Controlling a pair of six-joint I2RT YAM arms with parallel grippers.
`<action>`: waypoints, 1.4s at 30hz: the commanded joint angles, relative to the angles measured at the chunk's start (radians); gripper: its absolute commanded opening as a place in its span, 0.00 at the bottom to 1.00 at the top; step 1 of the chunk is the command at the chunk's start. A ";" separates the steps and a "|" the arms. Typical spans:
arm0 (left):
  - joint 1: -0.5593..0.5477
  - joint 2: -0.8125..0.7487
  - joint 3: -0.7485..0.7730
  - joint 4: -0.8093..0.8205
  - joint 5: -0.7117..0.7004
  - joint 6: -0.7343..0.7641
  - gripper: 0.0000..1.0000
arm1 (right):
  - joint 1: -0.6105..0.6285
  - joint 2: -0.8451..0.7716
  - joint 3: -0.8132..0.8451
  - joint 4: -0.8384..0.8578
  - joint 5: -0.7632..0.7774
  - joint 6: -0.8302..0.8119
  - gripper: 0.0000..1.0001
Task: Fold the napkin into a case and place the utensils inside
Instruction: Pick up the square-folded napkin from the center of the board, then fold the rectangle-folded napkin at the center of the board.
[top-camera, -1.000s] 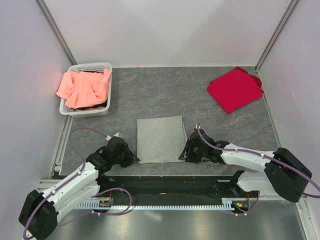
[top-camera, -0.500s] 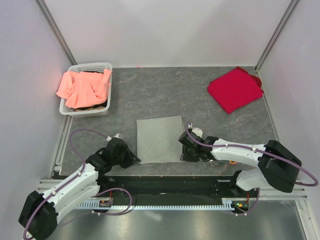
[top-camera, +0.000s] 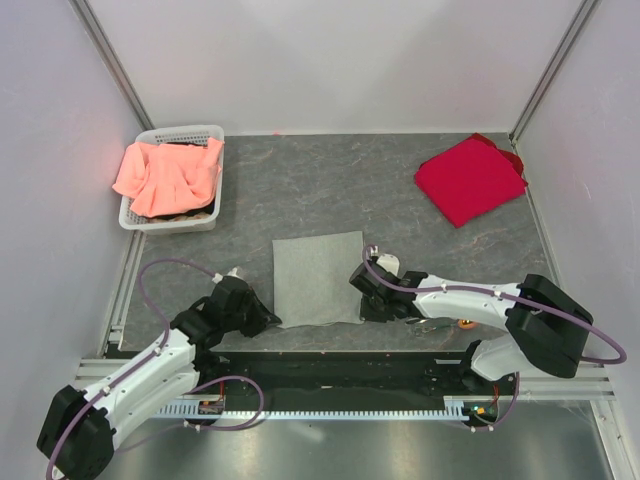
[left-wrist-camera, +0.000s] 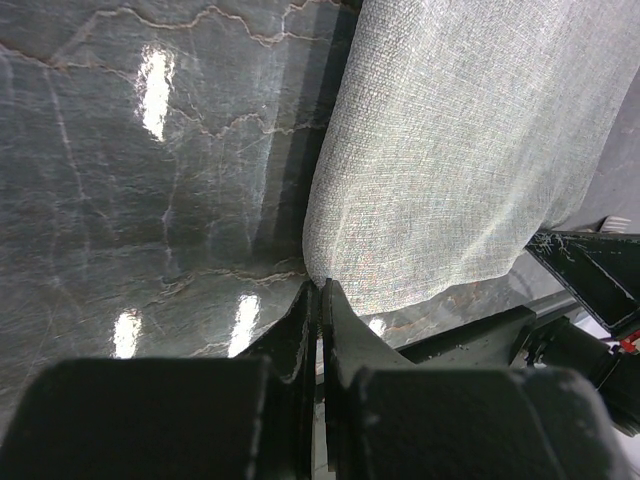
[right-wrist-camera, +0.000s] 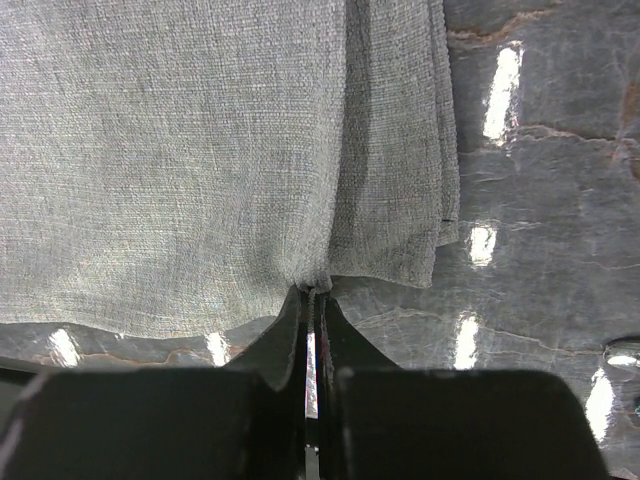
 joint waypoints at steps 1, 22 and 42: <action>0.003 -0.011 0.005 0.037 0.022 -0.006 0.02 | 0.009 -0.001 0.026 -0.004 0.047 -0.016 0.00; 0.086 0.323 0.514 0.023 -0.044 0.161 0.02 | -0.321 0.028 0.501 -0.064 0.094 -0.534 0.00; 0.394 0.951 1.172 0.172 0.247 0.312 0.02 | -0.533 0.527 1.197 -0.042 -0.166 -0.716 0.00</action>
